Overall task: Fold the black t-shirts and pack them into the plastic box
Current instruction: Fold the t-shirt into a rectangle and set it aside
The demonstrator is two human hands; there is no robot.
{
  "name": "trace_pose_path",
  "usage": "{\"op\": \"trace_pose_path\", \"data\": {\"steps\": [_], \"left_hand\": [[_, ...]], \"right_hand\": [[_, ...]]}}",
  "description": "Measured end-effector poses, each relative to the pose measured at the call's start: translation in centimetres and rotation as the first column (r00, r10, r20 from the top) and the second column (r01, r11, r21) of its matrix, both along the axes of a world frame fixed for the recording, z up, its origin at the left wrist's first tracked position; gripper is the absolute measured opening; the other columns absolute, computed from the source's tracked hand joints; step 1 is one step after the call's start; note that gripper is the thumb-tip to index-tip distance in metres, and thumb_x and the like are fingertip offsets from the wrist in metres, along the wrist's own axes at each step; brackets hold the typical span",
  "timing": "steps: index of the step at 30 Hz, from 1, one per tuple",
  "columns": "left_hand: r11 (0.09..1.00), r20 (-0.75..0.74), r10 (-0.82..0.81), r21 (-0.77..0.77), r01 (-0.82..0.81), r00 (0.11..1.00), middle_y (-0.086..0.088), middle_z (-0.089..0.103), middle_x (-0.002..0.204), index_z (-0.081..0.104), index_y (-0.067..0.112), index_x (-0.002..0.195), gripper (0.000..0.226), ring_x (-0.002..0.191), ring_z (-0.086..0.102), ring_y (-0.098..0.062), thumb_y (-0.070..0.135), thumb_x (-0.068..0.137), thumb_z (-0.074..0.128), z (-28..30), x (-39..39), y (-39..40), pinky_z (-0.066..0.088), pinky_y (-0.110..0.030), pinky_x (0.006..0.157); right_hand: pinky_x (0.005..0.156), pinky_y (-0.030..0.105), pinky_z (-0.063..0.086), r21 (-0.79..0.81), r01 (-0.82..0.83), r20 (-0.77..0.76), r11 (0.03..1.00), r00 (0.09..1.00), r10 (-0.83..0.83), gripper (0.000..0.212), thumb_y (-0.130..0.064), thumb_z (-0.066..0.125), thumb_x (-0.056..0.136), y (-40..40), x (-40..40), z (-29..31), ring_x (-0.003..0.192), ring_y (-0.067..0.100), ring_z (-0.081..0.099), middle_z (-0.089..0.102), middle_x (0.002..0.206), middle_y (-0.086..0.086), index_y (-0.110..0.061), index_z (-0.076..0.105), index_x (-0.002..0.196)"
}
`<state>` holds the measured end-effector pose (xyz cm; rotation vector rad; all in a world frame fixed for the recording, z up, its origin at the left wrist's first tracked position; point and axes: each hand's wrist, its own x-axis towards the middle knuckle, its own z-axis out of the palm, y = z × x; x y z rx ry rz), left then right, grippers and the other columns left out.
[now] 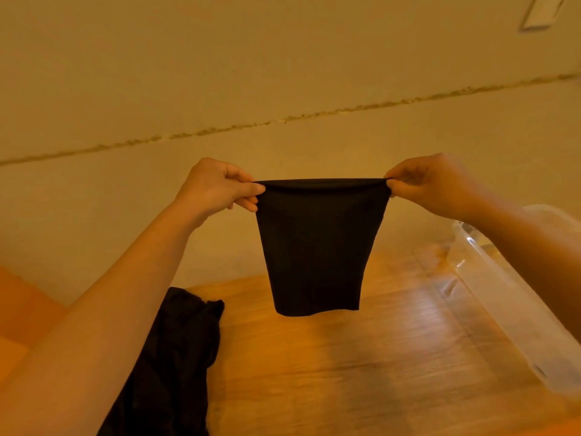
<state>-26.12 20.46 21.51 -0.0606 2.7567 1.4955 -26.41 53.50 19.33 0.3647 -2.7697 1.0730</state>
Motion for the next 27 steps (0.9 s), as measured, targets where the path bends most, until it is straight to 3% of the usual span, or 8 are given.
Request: {"op": "trace_pose_path", "data": {"steps": [4, 9, 13, 17, 20, 22, 24, 27], "left_hand": [[0.999, 0.023, 0.023, -0.036, -0.022, 0.999, -0.006, 0.074, 0.072, 0.070, 0.008, 0.088, 0.014, 0.067, 0.073, -0.016, 0.018, 0.080, 0.077, -0.7, -1.1, -0.3, 0.040, -0.022, 0.052], [0.993, -0.041, 0.096, -0.070, -0.099, 0.995, -0.003, 0.072, 0.073, 0.071, 0.013, 0.085, 0.011, 0.062, 0.071, -0.012, 0.021, 0.081, 0.076, -1.1, -3.0, -0.1, 0.039, -0.014, 0.051], [0.986, -0.216, 0.150, -0.040, -0.162, 0.965, 0.000, 0.071, 0.072, 0.071, 0.016, 0.087, 0.010, 0.057, 0.069, -0.010, 0.023, 0.082, 0.076, -0.9, -3.3, 0.1, 0.051, -0.020, 0.064], [0.981, -0.347, 0.118, -0.104, -0.163, 0.931, 0.007, 0.068, 0.072, 0.070, 0.027, 0.084, 0.008, 0.056, 0.065, -0.012, 0.027, 0.081, 0.077, -2.3, -1.2, 0.2, 0.054, -0.028, 0.066], [0.981, -0.323, 0.093, -0.130, -0.142, 0.942, 0.012, 0.065, 0.073, 0.069, 0.034, 0.081, 0.011, 0.062, 0.060, -0.013, 0.027, 0.079, 0.078, -6.1, 1.9, 0.4, 0.053, -0.034, 0.069], [0.972, -0.271, 0.066, -0.200, -0.124, 0.960, 0.012, 0.066, 0.077, 0.074, 0.028, 0.090, 0.010, 0.068, 0.058, -0.009, 0.028, 0.080, 0.076, -9.9, 4.6, 0.7, 0.052, -0.032, 0.070], [0.945, -0.244, 0.001, -0.316, -0.081, 0.970, 0.007, 0.069, 0.080, 0.076, 0.023, 0.097, 0.016, 0.069, 0.059, -0.007, 0.029, 0.082, 0.074, -14.1, 7.6, 1.2, 0.054, -0.031, 0.067], [0.902, -0.173, -0.125, -0.430, 0.040, 0.977, 0.004, 0.072, 0.081, 0.078, 0.018, 0.094, 0.014, 0.061, 0.053, 0.003, 0.022, 0.081, 0.076, -19.7, 12.3, 2.3, 0.044, -0.007, 0.058]], "right_hand": [[0.062, 0.000, 0.042, 0.060, -0.036, 0.040, 0.998, 0.999, 0.034, 0.012, -0.015, 0.062, 0.091, -0.7, -2.0, -0.2, 0.079, -0.002, 0.062, 0.069, 0.079, -0.007, -0.014, 0.071, 0.099], [0.075, 0.018, 0.050, 0.118, -0.024, 0.010, 0.993, 1.000, 0.023, 0.015, -0.015, 0.060, 0.092, -1.8, -4.5, 0.2, 0.082, 0.012, 0.061, 0.067, 0.085, 0.000, -0.011, 0.070, 0.103], [0.065, 0.006, 0.037, 0.058, 0.022, -0.099, 0.998, 0.995, -0.016, 0.018, -0.016, 0.059, 0.093, -2.1, -5.4, 1.0, 0.085, 0.012, 0.057, 0.065, 0.092, 0.001, -0.011, 0.070, 0.106], [0.065, 0.000, 0.039, -0.029, 0.016, -0.147, 0.999, 0.989, -0.020, 0.017, -0.014, 0.059, 0.093, -1.7, -3.8, 0.0, 0.084, 0.011, 0.060, 0.065, 0.090, -0.001, -0.012, 0.069, 0.107], [0.072, -0.001, 0.040, -0.006, -0.046, -0.160, 0.999, 0.986, 0.045, 0.017, -0.011, 0.063, 0.091, -0.7, -1.3, -3.5, 0.084, 0.007, 0.062, 0.065, 0.090, -0.005, -0.012, 0.071, 0.105], [0.078, 0.006, 0.045, 0.034, -0.101, -0.183, 0.994, 0.977, 0.106, 0.018, -0.009, 0.066, 0.088, 0.1, 0.9, -7.1, 0.082, -0.005, 0.061, 0.066, 0.093, -0.007, -0.018, 0.071, 0.104], [0.079, 0.015, 0.050, 0.066, -0.148, -0.181, 0.987, 0.971, 0.158, 0.022, -0.005, 0.071, 0.084, 1.0, 3.1, -11.7, 0.084, -0.004, 0.062, 0.069, 0.094, -0.003, -0.018, 0.072, 0.102], [0.079, 0.027, 0.055, 0.137, -0.199, -0.068, 0.970, 0.975, 0.210, 0.024, -0.008, 0.074, 0.081, 2.1, 6.6, -18.9, 0.089, 0.007, 0.064, 0.072, 0.098, -0.001, -0.018, 0.073, 0.103]]}}
